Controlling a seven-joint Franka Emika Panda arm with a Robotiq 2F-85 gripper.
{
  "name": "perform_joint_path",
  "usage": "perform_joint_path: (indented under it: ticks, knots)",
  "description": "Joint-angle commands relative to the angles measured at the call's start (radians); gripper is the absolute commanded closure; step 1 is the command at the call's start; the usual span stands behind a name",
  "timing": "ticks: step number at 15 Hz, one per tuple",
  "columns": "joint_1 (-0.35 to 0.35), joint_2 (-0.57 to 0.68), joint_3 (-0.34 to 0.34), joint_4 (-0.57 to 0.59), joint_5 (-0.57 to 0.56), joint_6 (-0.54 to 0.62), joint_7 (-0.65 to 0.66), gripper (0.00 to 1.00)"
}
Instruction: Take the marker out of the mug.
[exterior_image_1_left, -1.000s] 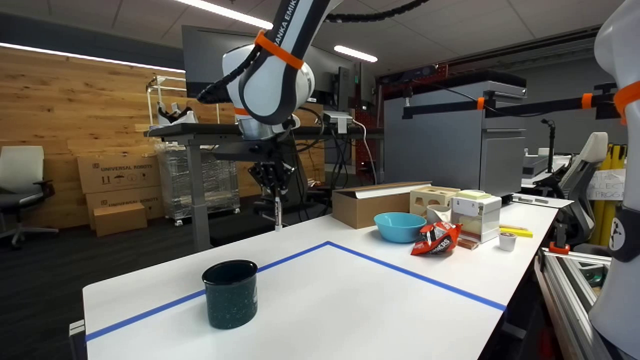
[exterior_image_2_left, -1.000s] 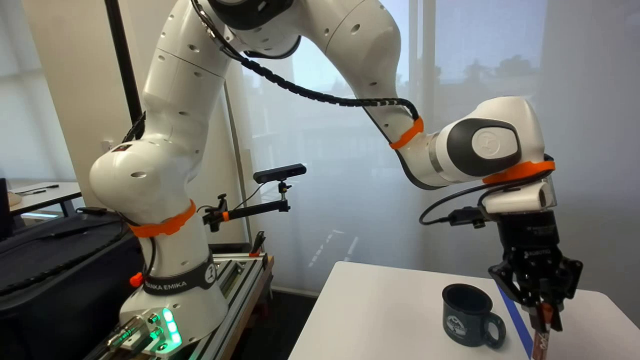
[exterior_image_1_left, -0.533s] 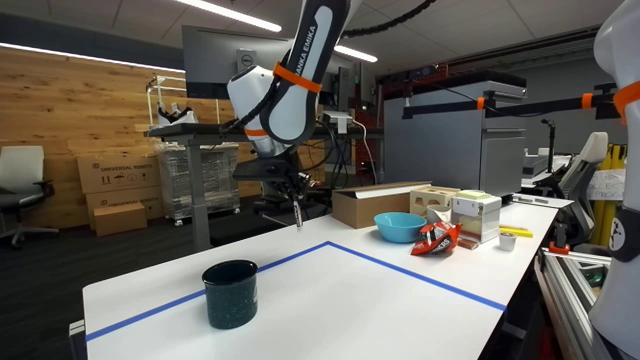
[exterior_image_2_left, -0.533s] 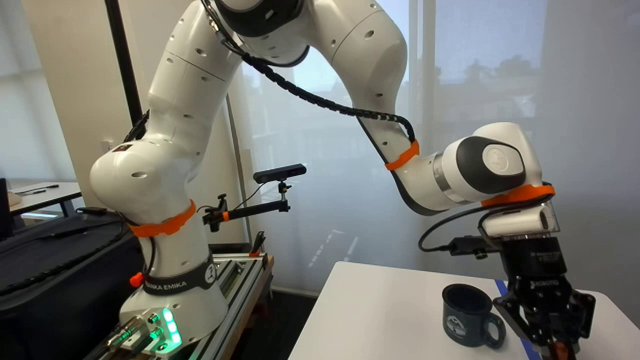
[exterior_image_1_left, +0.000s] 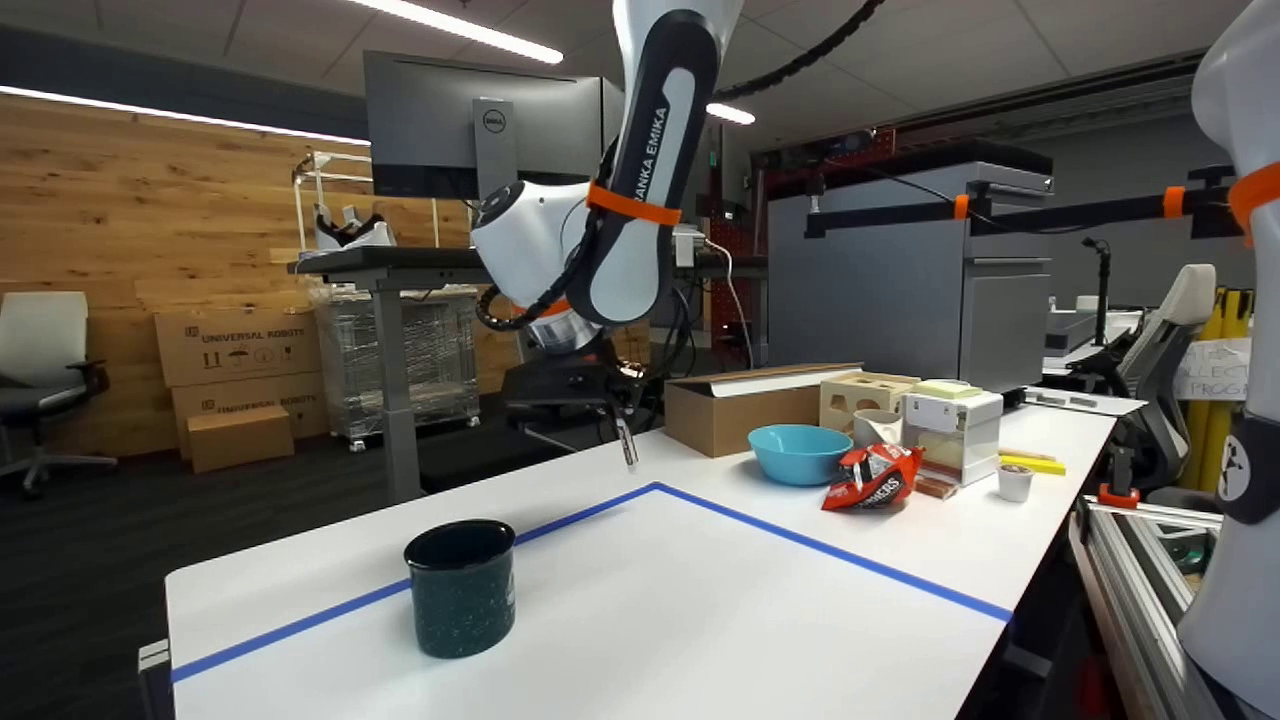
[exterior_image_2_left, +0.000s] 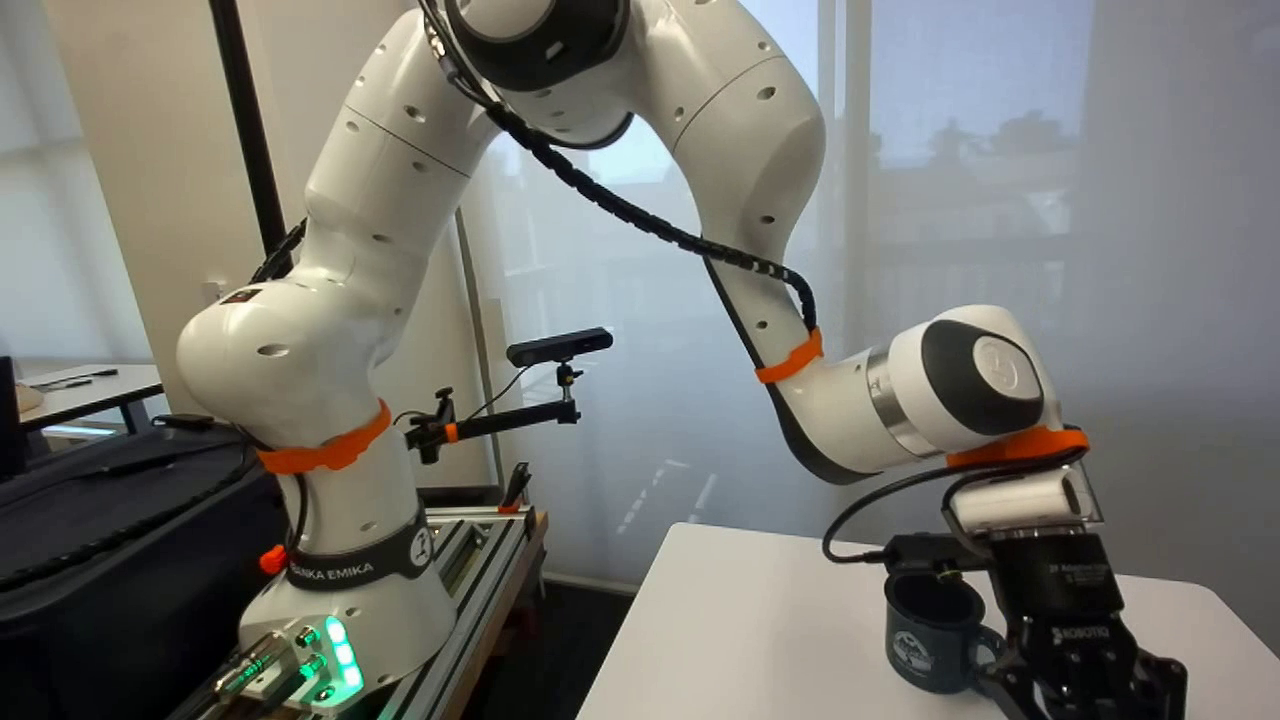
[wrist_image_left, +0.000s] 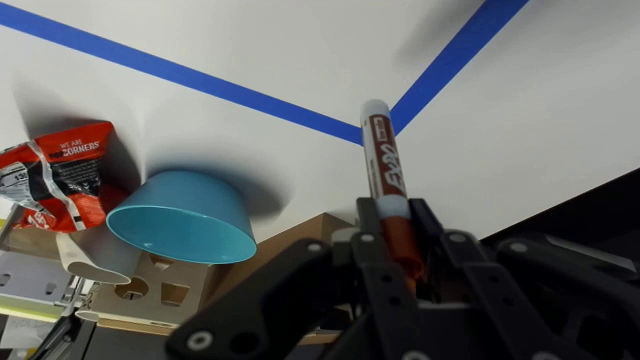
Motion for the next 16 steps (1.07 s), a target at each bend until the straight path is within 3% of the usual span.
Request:
perform_joint_path:
  ticks: [1, 10, 11, 12, 16]
  knots:
    - [-0.034, 0.017, 0.027, -0.026, -0.113, 0.012, 0.071, 0.95]
    - [-0.125, 0.033, 0.108, -0.099, -0.248, 0.082, 0.07, 0.95]
    - [-0.131, 0.034, 0.114, -0.104, -0.26, 0.088, 0.069, 0.8]
    - [-0.135, 0.032, 0.12, -0.11, -0.269, 0.092, 0.069, 0.58]
    - [-0.146, 0.026, 0.134, -0.125, -0.305, 0.111, 0.071, 0.34]
